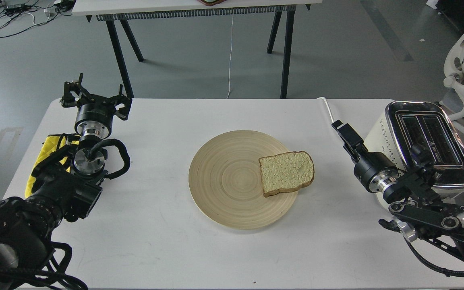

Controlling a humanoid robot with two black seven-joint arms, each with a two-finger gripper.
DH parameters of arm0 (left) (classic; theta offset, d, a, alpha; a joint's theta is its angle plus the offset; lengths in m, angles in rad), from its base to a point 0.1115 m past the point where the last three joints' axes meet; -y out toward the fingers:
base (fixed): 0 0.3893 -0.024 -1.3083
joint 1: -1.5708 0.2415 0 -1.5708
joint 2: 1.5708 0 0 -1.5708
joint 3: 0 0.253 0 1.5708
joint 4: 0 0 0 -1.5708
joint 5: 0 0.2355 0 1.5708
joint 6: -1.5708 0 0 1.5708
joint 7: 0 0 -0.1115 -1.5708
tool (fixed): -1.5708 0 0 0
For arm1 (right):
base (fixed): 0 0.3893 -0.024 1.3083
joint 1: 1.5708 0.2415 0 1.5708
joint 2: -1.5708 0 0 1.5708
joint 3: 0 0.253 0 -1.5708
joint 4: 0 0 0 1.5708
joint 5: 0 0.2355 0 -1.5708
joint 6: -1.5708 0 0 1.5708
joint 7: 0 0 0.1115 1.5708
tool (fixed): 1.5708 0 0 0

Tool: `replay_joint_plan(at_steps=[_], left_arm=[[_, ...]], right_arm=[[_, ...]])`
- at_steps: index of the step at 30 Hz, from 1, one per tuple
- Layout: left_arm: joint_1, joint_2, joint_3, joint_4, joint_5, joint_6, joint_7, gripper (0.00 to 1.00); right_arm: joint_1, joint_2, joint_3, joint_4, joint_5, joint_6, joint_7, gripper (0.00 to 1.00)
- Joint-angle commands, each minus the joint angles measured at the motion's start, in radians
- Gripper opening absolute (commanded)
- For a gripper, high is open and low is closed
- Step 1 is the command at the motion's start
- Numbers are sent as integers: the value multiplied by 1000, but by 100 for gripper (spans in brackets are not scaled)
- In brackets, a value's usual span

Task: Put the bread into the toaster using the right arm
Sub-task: 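Move the right gripper down toward the bread slice on the plate, then close the right gripper on the bread slice's edge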

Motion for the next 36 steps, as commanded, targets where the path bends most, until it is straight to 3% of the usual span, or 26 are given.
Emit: replay_joint_plan(at_steps=[1, 22, 36], left_arm=[[-2, 0, 0, 0, 0, 0, 0, 100], [0, 0, 0, 0, 0, 0, 1, 100], [0, 0, 0, 0, 0, 0, 0, 100]], right_arm=[[-34, 2, -9, -21, -4, 0, 0, 99], [-66, 192, -44, -159, -62, 0, 1, 96], [-64, 216, -49, -173, -67, 0, 1, 51]])
